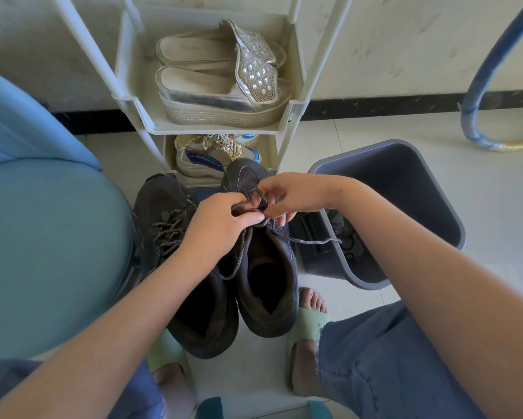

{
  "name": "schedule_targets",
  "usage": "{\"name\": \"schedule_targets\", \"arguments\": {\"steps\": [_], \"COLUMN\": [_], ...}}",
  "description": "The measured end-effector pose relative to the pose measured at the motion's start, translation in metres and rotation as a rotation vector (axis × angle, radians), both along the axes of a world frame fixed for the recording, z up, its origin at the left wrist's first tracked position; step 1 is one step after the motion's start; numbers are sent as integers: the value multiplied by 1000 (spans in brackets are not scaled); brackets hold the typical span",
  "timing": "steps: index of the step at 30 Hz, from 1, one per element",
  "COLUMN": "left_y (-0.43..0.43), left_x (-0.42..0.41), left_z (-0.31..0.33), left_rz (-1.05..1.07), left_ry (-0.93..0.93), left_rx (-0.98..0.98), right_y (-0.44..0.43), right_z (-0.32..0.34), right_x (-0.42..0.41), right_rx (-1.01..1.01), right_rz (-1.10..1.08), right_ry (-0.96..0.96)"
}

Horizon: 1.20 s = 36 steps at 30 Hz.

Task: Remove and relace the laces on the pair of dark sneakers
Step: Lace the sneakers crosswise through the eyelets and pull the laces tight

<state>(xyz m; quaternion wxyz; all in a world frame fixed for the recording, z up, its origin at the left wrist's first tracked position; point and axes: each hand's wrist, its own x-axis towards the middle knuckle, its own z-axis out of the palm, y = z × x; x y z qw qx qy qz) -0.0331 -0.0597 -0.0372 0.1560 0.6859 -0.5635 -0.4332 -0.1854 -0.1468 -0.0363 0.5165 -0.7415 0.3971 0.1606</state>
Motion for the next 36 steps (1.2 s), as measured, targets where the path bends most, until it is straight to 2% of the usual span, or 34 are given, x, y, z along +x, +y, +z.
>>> {"name": "schedule_targets", "arguments": {"steps": [3,6,10,13,16,22,26,34,36], "left_y": [4,10,16,14,13,13,13,13,13], "left_x": [-1,-4,-7,-4,-4,1,2,7,10], "left_z": [-7,-12,-10,-8,-6,-7,-9,-7,-3], "left_rz": [81,149,361,377,401,430,452,380,310], "left_ry": [144,168,581,649,677,577,510,356,190], "left_rx": [-15,-65,124,186,230,214,211,131,90], "right_y": [0,0,-2,-4,4,10,10,8,5], "right_z": [1,0,6,15,14,20,30,30,30], "right_x": [-1,-1,-6,-9,-3,4,0,0,-4], "right_rx": [9,19,-12,-98,-138,-238,-180,-149,-157], "right_rz": [8,15,-149,-124,26,19,-127,-172,-185], "right_ry": [8,22,-87,-155,-45,-36,-188,-206,-172]}}
